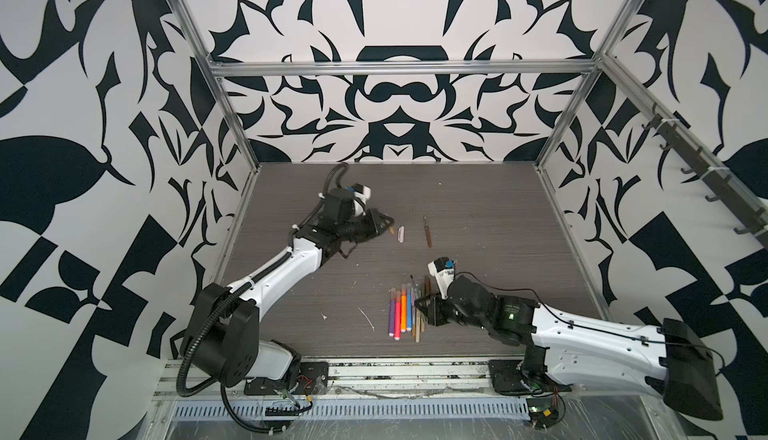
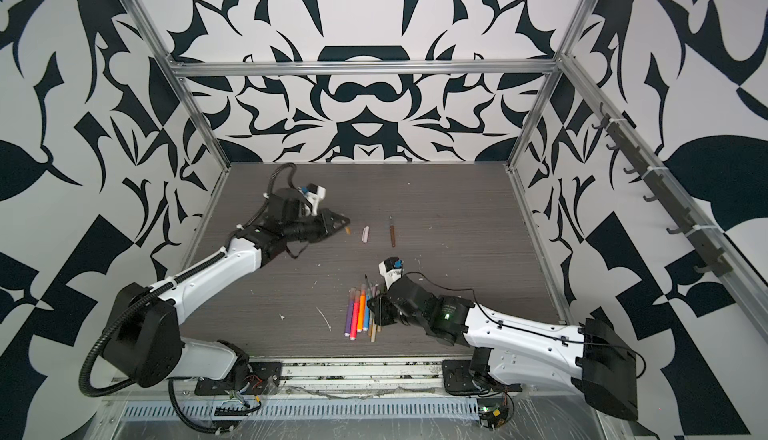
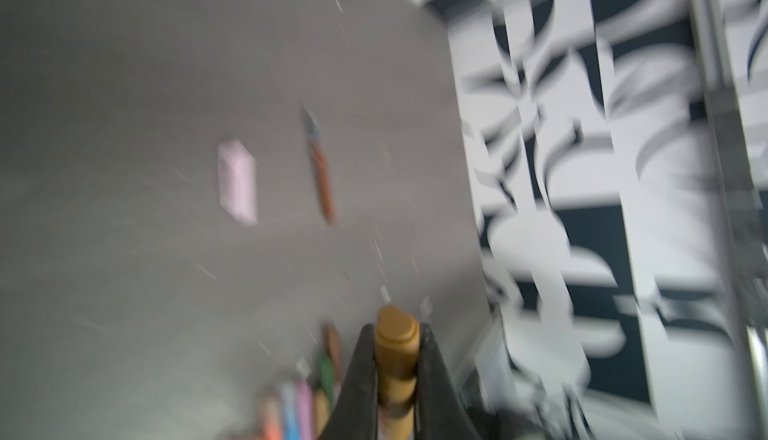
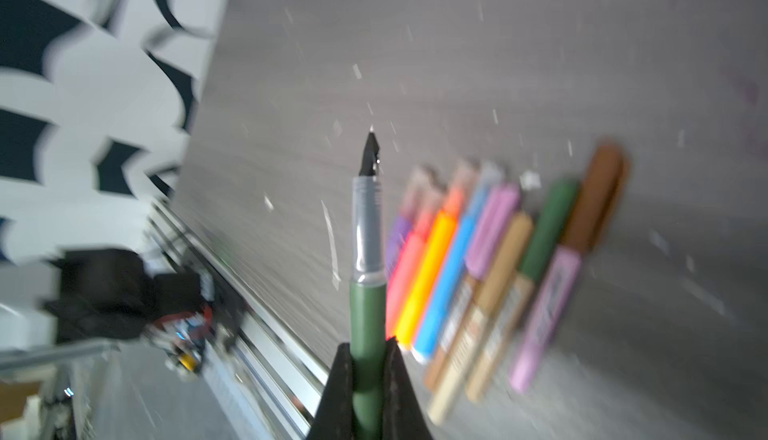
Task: Open the pen caps
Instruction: 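Pull the tan cap off with the left gripper while the right draws the pen away, then lower the green pen beside the brown pen and open the right gripper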
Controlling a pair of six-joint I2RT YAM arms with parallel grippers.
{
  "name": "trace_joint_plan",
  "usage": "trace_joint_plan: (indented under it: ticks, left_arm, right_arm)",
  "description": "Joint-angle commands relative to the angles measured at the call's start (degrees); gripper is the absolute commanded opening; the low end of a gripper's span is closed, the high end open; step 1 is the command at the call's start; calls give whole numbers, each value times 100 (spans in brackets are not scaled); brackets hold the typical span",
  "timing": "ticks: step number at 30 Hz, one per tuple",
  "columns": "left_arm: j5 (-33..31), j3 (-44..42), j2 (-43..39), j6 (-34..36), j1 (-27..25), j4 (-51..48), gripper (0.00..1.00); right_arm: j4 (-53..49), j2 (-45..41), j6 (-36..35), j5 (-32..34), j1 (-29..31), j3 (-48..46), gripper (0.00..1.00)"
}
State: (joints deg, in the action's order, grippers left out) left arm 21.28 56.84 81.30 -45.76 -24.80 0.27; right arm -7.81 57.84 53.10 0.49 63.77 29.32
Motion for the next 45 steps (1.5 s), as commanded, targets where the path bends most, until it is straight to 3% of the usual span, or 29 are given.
trace_joint_plan:
  ticks: [1,8,11,19,26,36,45]
  left_arm:
    - [-398,249,190,313,275,-81,0]
    - [-356,554,402,555,344,-353,0]
    - [-304,555,473,786,349,-612,0]
    - [-181,414,749,1025,346,-643,0]
    - [-135,629,1403,1095,347,-756,0]
    - [583,1230,2639,1174,367,-641,0]
    - [974,1470,3066,1260,367,-687,0]
  right_arm:
    - [-203,-58,228,42,89,-49,0]
    - [-864,-434,128,533,120,135,0]
    - [-1498,-559,-105,675,-155,364,0]
    - [-1785,169,-1558,-1385,-2855,892,0]
    - [-1269,1824,-2490,-2522,-4311,1776,0]
    - [-461,3827,-3115,-2337,-4601,3224,0]
    - [-706,5071,-3161,-2297,-4803,4268,0]
